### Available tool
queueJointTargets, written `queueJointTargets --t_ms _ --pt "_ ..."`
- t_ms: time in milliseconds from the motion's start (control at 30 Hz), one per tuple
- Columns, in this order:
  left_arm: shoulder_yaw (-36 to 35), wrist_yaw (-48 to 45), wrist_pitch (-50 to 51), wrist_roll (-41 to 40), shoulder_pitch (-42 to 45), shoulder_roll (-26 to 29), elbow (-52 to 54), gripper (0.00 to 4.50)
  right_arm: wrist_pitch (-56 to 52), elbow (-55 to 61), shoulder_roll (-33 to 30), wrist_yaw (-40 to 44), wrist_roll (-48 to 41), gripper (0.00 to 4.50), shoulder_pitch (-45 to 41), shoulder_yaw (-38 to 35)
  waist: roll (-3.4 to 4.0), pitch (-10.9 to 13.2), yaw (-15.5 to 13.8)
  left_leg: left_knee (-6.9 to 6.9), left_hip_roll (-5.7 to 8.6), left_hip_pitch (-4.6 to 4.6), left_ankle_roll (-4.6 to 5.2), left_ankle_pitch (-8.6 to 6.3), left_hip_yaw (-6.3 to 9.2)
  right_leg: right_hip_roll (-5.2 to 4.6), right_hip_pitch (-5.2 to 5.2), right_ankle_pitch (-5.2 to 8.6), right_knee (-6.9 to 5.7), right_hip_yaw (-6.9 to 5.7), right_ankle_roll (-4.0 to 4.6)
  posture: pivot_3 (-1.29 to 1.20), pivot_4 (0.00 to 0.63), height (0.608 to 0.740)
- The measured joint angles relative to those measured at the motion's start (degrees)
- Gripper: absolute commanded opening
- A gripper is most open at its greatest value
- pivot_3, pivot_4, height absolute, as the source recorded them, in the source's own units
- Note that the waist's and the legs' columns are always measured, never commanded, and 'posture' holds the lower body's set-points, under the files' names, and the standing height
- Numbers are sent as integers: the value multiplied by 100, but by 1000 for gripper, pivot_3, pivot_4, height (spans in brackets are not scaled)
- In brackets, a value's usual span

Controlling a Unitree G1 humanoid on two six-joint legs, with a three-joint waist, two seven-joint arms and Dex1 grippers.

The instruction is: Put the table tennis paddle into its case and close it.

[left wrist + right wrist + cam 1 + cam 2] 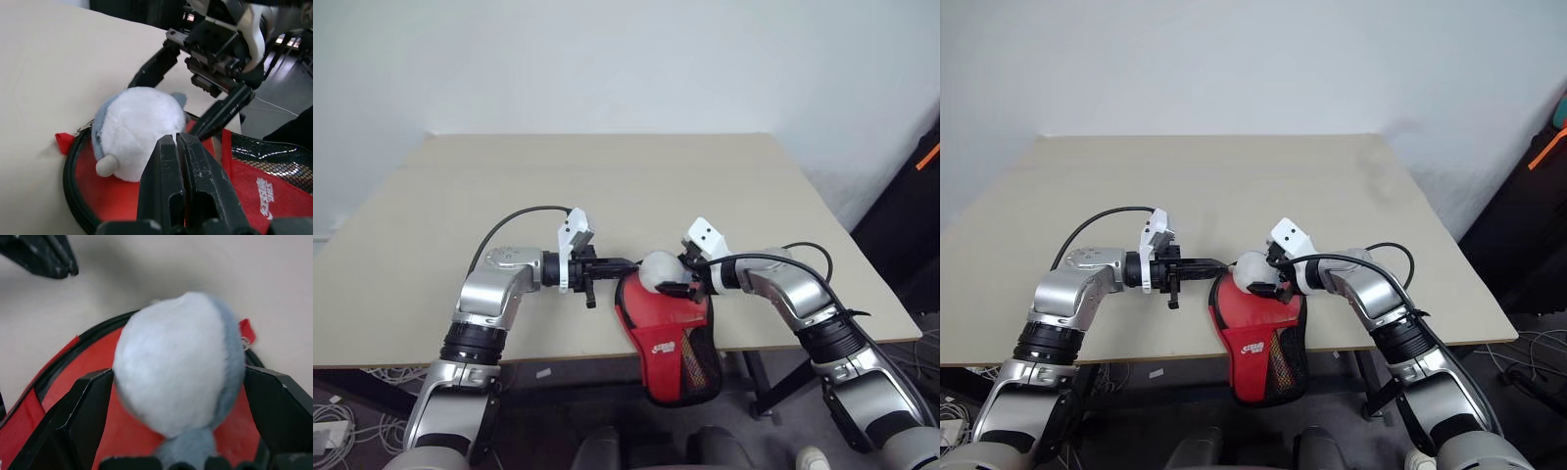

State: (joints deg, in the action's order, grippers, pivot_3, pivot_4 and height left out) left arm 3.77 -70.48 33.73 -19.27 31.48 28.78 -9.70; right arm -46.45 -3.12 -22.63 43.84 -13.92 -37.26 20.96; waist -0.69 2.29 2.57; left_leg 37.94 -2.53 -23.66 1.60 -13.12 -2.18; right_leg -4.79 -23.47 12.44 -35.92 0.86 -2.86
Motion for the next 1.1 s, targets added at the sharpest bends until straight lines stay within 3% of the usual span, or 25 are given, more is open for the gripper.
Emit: queueJointTargets --t_ms 67,300,433,767,1100 --pt "1 12 4 -38 0 0 0 0 0 -6 84 -27 55 3643 0 2 0 0 0 -1 0 0 0 0 0 1 0 0 -1 0 1 0 0 740" --pt "53 104 58 -177 -50 -26 12 0 14 -342 297 -243 155 1159 -25 -76 0 0 0 0 0 1 0 0 -2 0 2 -1 0 0 1 0 0 740" --pt "170 200 85 -201 -218 -183 38 0 116 -697 382 -321 228 159 -137 -194 1 -1 -1 0 0 2 0 0 -2 0 2 -1 -2 1 2 0 0 740" --pt "364 712 -138 -188 -880 -676 279 0 186 -2326 948 -1096 350 57 -901 -889 3 -2 -1 2 0 5 -1 1 -3 0 4 -8 -7 3 12 0 0 740" --pt "421 1745 -1307 294 -855 -1460 -627 0 117 -2310 1141 -1184 446 57 -917 -913 11 -7 33 -1 1 10 -1 1 -2 3 4 -8 -12 4 12 0 0 740"
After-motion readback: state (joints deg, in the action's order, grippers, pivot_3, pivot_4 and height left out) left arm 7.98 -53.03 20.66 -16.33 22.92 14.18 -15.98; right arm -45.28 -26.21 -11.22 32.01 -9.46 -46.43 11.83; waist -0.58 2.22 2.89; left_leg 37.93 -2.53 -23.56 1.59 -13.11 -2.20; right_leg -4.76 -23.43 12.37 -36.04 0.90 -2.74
